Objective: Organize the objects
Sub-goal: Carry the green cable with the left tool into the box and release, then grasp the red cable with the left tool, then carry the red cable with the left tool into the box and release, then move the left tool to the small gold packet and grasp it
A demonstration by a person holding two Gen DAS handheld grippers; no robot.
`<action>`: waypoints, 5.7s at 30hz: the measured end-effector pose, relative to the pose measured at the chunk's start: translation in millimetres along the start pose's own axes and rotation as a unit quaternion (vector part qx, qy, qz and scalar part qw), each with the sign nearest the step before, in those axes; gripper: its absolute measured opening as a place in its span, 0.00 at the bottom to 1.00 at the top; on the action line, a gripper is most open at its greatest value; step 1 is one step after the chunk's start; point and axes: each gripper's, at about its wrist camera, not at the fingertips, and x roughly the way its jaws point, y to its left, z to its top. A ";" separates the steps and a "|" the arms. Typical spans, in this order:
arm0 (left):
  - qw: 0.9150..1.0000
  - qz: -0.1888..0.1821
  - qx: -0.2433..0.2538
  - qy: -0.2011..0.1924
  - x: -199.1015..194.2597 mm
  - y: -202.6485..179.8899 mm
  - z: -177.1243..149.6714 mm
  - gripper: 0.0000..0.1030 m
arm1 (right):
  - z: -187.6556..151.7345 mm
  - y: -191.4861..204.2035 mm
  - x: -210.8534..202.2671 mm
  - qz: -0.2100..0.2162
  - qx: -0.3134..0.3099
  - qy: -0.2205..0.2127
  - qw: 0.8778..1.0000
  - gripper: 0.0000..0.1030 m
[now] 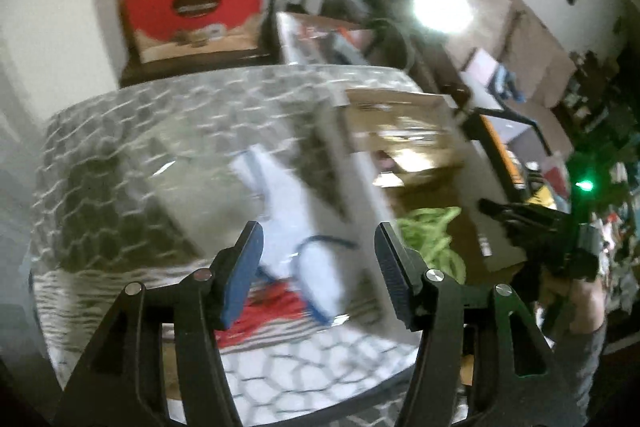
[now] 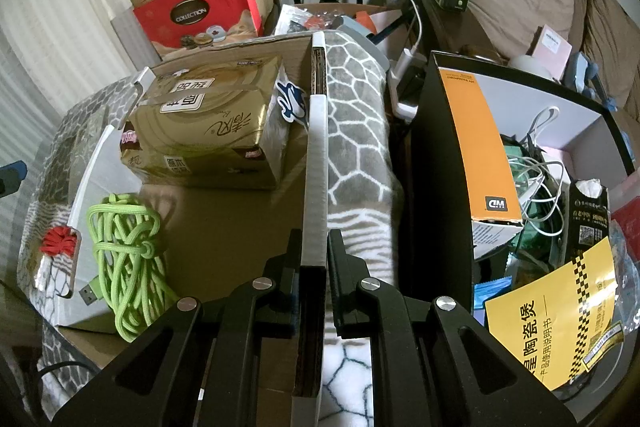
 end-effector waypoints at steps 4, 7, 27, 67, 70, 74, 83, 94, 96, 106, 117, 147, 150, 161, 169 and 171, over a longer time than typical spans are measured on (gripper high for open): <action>1.000 0.016 -0.017 0.009 0.9 33.6 -7.2 0.53 | -0.1 -0.3 -0.1 0.000 0.000 0.000 1.000 0.10; 0.999 0.023 -0.022 0.018 3.7 49.8 -15.5 0.53 | 0.0 0.1 -0.2 0.001 0.000 0.000 1.000 0.10; 0.995 0.018 0.086 0.044 33.8 56.2 -64.8 0.53 | 0.0 1.3 -1.0 -0.002 -0.001 0.001 1.000 0.10; 0.992 -0.062 0.101 -0.044 -15.7 12.9 -43.9 0.16 | -1.0 1.4 -0.4 -0.003 -0.002 0.002 1.000 0.10; 0.991 -0.072 0.098 -0.050 -18.0 -4.6 -35.0 0.16 | -0.8 1.6 -0.4 -0.003 -0.002 0.002 1.000 0.10; 0.988 -0.097 0.110 -0.049 -20.1 -28.8 -26.5 0.16 | -0.9 1.6 -0.4 -0.004 -0.004 0.002 1.000 0.10; 0.978 -0.143 0.150 -0.035 -28.6 -96.1 -9.8 0.16 | -1.8 0.4 0.0 -0.003 -0.003 0.002 1.000 0.10; 0.973 -0.155 0.149 0.078 44.1 -142.9 0.1 0.16 | -4.8 -2.0 0.8 0.001 -0.001 0.003 1.000 0.10; 0.973 -0.150 0.149 0.095 58.0 -145.5 -1.7 0.16 | -5.2 -2.1 0.5 0.001 -0.001 0.004 1.000 0.10; 0.977 -0.102 0.130 0.135 100.7 -144.8 3.0 0.20 | -4.5 -1.7 0.1 0.001 -0.001 0.004 1.000 0.10; 0.982 -0.106 0.110 0.113 83.3 -132.3 13.2 0.41 | -4.4 -2.0 -0.1 0.001 -0.001 0.004 1.000 0.10; 0.994 0.085 0.056 0.036 -5.9 64.2 -58.3 0.76 | -3.8 -0.3 -0.4 0.002 -0.001 0.004 1.000 0.10; 0.995 0.091 0.031 0.039 -3.7 81.2 -72.6 0.76 | -4.0 1.1 -0.5 0.002 -0.002 0.003 1.000 0.10; 0.994 0.087 -0.010 0.060 17.3 99.5 -105.6 0.81 | -4.4 0.3 -0.6 0.002 -0.002 0.004 1.000 0.10; 0.994 0.097 0.006 0.059 31.1 91.3 -108.3 0.88 | -5.1 1.0 -0.5 0.000 -0.004 0.005 1.000 0.10; 0.993 0.104 0.012 0.053 33.1 89.4 -109.5 0.88 | -5.1 1.0 -0.6 0.000 -0.004 0.005 1.000 0.10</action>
